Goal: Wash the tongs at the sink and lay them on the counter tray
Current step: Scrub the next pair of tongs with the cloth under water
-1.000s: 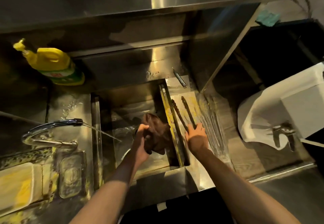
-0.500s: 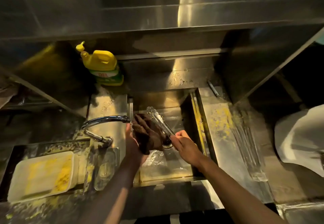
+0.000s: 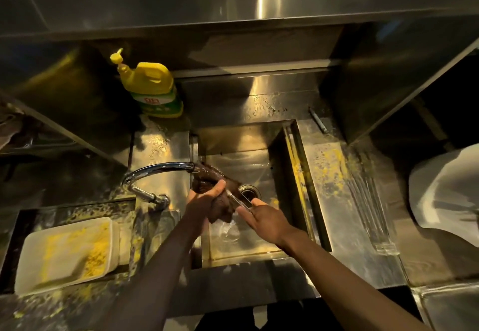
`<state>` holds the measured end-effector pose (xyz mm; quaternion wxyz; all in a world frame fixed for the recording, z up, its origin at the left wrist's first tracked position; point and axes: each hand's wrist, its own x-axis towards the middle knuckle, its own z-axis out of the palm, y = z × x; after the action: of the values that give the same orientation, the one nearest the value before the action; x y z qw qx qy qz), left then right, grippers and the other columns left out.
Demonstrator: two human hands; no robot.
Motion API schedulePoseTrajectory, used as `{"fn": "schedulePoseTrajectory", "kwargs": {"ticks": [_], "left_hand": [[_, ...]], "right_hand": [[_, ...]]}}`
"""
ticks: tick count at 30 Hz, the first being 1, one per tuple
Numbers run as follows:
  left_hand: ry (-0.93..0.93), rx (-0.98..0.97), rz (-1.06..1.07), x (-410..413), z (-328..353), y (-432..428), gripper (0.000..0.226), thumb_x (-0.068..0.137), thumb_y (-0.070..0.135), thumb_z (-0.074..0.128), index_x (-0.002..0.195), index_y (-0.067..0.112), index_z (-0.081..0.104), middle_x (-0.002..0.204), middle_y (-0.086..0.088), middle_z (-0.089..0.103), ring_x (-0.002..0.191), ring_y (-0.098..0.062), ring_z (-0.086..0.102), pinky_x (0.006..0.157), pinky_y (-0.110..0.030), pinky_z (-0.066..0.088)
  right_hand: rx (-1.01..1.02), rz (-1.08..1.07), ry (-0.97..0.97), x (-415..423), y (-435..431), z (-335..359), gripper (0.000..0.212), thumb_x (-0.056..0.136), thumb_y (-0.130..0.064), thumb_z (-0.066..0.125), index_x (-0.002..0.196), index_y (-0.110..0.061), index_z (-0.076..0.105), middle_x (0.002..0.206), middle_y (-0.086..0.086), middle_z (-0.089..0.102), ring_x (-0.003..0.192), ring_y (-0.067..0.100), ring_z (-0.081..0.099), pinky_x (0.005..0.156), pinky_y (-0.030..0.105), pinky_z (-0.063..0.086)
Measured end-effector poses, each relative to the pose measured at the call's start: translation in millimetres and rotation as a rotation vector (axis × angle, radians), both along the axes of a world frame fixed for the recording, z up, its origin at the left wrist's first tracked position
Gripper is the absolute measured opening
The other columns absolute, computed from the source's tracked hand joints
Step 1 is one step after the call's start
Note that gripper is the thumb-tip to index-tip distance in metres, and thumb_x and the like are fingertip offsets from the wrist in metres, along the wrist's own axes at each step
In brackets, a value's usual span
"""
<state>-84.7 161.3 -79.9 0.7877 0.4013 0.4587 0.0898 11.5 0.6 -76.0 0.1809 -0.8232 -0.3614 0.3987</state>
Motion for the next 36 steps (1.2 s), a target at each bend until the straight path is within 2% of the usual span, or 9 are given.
{"fn": "schedulePoseTrajectory", "kwargs": {"ticks": [2, 5, 9, 12, 17, 21, 25, 32, 36], "left_hand": [[0.008, -0.054, 0.171, 8, -4, -7, 0.045, 0.077, 0.029, 0.078, 0.116, 0.01, 0.064, 0.105, -0.013, 0.074, 0.091, -0.03, 0.072, 0.077, -0.045, 0.059], [-0.074, -0.231, 0.178, 20, -6, -19, 0.048, 0.078, 0.034, 0.073, 0.12, 0.012, 0.064, 0.107, -0.01, 0.072, 0.094, -0.027, 0.069, 0.084, -0.041, 0.056], [-0.01, -0.08, 0.08, 8, -14, 4, 0.034, 0.08, 0.019, 0.076, 0.11, 0.004, 0.068, 0.105, -0.017, 0.073, 0.096, -0.034, 0.071, 0.083, -0.045, 0.057], [0.027, -0.114, 0.103, 0, -13, 11, 0.052, 0.075, 0.033, 0.077, 0.114, 0.002, 0.067, 0.108, -0.017, 0.071, 0.096, -0.033, 0.069, 0.085, -0.043, 0.055], [-0.012, -0.026, -0.258, -10, -9, 24, 0.025, 0.078, 0.014, 0.076, 0.098, 0.001, 0.068, 0.094, -0.022, 0.065, 0.088, -0.036, 0.064, 0.074, -0.038, 0.056], [-0.056, -0.249, -0.002, 7, 0, 4, 0.024, 0.089, 0.025, 0.066, 0.1, 0.004, 0.069, 0.099, -0.017, 0.072, 0.086, -0.03, 0.071, 0.082, -0.042, 0.053], [0.0, -0.275, 0.1, 25, 4, -10, 0.018, 0.097, 0.021, 0.057, 0.095, 0.005, 0.064, 0.08, -0.012, 0.076, 0.074, -0.026, 0.074, 0.073, -0.043, 0.056], [0.05, -0.242, 0.23, 12, -4, 9, 0.05, 0.073, 0.027, 0.076, 0.115, 0.002, 0.064, 0.115, -0.021, 0.068, 0.102, -0.035, 0.067, 0.085, -0.045, 0.058], [0.011, -0.237, 0.245, 7, -5, 0, 0.023, 0.096, 0.023, 0.056, 0.104, 0.007, 0.071, 0.105, -0.016, 0.071, 0.097, -0.03, 0.067, 0.087, -0.046, 0.055]], "right_hand": [[0.016, -0.026, 0.027, -6, 4, -2, 0.07, 0.097, -0.07, 0.02, 0.098, -0.024, 0.073, 0.115, 0.007, 0.061, 0.107, 0.025, 0.06, 0.098, 0.042, 0.047], [0.047, -0.068, 0.064, -11, 13, 0, 0.063, 0.103, -0.061, 0.024, 0.107, -0.023, 0.074, 0.142, 0.011, 0.055, 0.135, 0.028, 0.047, 0.109, 0.042, 0.037], [0.009, -0.041, 0.029, 24, -5, 0, 0.055, 0.098, -0.068, 0.032, 0.091, -0.028, 0.068, 0.101, -0.005, 0.059, 0.093, 0.014, 0.06, 0.091, 0.044, 0.051], [-0.063, 0.054, -0.047, 43, -9, -3, 0.057, 0.094, -0.073, 0.035, 0.1, -0.024, 0.064, 0.088, -0.006, 0.057, 0.077, 0.01, 0.058, 0.075, 0.033, 0.049], [-0.102, 0.127, -0.014, 47, -16, -3, 0.054, 0.099, -0.064, 0.037, 0.094, -0.019, 0.065, 0.091, -0.004, 0.053, 0.082, 0.016, 0.057, 0.072, 0.029, 0.044], [-0.014, 0.064, 0.018, 42, 1, 8, 0.047, 0.101, -0.059, 0.039, 0.1, -0.018, 0.062, 0.091, -0.001, 0.057, 0.085, 0.019, 0.059, 0.074, 0.032, 0.046], [-0.02, 0.117, -0.005, 36, 13, 15, 0.05, 0.104, -0.054, 0.037, 0.122, -0.015, 0.062, 0.111, 0.008, 0.061, 0.102, 0.024, 0.06, 0.091, 0.038, 0.05], [-0.072, 0.216, -0.111, 76, -18, 5, 0.065, 0.094, -0.07, 0.033, 0.088, -0.017, 0.07, 0.097, -0.002, 0.054, 0.079, 0.012, 0.055, 0.074, 0.029, 0.045], [0.097, -0.011, -0.001, 65, -28, 8, 0.049, 0.097, -0.066, 0.036, 0.067, -0.033, 0.057, 0.089, -0.002, 0.055, 0.077, 0.014, 0.058, 0.077, 0.039, 0.052]]}}
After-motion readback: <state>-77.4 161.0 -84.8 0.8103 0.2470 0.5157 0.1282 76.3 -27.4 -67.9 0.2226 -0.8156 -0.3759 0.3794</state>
